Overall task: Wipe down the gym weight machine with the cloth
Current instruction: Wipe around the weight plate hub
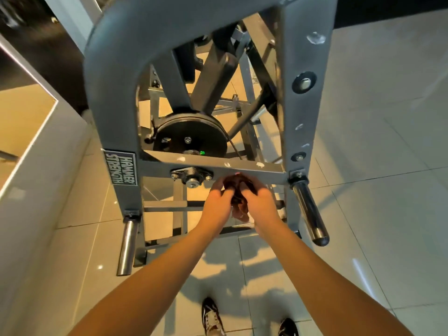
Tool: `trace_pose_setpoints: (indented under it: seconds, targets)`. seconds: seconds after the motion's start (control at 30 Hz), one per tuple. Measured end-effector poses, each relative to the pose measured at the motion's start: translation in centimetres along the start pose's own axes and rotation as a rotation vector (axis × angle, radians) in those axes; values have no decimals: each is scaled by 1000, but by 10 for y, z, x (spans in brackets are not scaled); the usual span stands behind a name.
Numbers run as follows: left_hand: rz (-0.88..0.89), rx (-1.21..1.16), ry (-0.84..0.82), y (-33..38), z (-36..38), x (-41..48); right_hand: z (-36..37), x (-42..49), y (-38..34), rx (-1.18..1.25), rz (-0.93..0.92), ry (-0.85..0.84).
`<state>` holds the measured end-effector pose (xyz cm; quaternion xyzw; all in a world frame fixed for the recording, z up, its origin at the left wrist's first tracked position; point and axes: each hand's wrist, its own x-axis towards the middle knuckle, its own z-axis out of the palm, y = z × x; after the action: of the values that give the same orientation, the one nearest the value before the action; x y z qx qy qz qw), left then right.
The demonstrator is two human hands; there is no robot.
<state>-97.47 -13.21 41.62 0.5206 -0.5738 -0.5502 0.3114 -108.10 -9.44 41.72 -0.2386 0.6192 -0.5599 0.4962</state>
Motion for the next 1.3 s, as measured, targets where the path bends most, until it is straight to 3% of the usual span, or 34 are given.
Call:
trace_pose_setpoints:
  seconds: [0.17, 0.27, 0.37, 0.43, 0.53, 0.67, 0.8, 0.87, 1.0, 1.07, 1.17, 1.3]
  targets:
    - [175, 455, -92, 5, -81, 19, 60, 15, -10, -91, 4, 52]
    - [320, 725, -23, 1, -137, 46, 97, 32, -26, -142, 43, 184]
    - [438, 909, 102, -2, -169, 67, 135, 47, -49, -593, -239, 178]
    - [437, 985, 149, -4, -176, 71, 158, 52, -55, -871, -298, 122]
    - [384, 1028, 154, -4, -177, 64, 170, 57, -40, -942, -367, 17]
    - [307, 996, 134, -14, -172, 61, 150, 69, -15, -1016, -368, 85]
    - [353, 910, 264, -15, -163, 58, 123, 69, -16, -964, -445, 156]
    - [375, 887, 322, -20, -159, 59, 125, 63, -28, -909, -484, 76]
    - [447, 764, 454, -25, -142, 59, 143, 55, -41, -924, -496, -299]
    - [438, 695, 533, -25, -131, 57, 132, 61, -36, -892, -541, -365]
    - [401, 655, 573, -26, -121, 52, 100, 74, -27, -934, -611, -303]
    - [351, 629, 560, -29, -117, 50, 108, 72, -32, -850, -506, -255]
